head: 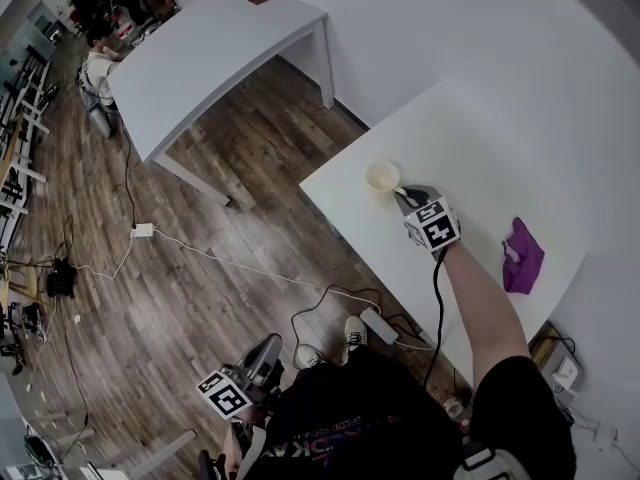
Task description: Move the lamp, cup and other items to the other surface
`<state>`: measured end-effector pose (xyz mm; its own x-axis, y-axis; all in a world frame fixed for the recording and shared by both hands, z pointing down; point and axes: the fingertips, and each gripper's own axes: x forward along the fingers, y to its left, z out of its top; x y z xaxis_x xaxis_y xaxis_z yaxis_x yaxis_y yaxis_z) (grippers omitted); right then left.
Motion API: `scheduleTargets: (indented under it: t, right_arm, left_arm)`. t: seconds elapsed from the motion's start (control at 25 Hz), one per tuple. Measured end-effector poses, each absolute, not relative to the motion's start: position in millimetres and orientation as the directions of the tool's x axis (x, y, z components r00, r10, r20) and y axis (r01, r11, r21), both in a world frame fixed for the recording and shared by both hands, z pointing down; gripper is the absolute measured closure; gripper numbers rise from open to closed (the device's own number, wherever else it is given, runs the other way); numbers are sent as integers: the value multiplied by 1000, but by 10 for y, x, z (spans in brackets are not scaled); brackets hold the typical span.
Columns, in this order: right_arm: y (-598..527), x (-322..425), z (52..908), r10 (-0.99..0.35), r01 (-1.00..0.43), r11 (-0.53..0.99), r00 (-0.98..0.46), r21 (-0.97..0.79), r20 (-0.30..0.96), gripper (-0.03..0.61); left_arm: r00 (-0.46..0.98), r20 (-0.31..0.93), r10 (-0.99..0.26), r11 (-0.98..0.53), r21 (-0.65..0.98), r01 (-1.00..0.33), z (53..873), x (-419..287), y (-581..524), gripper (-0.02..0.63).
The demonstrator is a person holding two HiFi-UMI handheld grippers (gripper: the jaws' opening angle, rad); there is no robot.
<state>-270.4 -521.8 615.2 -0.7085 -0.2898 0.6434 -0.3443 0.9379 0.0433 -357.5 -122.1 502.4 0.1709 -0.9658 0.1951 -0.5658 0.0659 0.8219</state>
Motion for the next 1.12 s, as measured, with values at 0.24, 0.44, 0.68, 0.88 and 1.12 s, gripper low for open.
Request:
scheduleTargets:
  t: [0.24, 0.44, 0.68, 0.88, 1.12]
  right_arm:
    - [-5170, -2654, 5988, -339, -408, 913, -742, 12, 578, 525]
    - [-5114, -2622, 5727, -372, -435, 900, -773, -2, 513, 525]
    - [-5011, -2539, 5426, -409, -460, 888, -792, -4, 454, 525]
    - [-4909, -2354, 5310, -437, -493, 870, -780, -9, 448, 525]
    - [-4780, -2071, 5188, -491, -545, 839, -753, 3, 439, 524]
  left_arm:
    - [174, 195, -965, 63, 821, -567, 4993, -3577, -1243, 618]
    - [188, 197, -962, 54, 814, -578, 4953, -3586, -1273, 618]
    - [211, 191, -959, 33, 811, -584, 4924, -3649, -1321, 618]
    - [270, 176, -947, -12, 817, -576, 4922, -3624, -1432, 617]
    - [384, 158, -910, -89, 829, -552, 4942, -3482, -1632, 617]
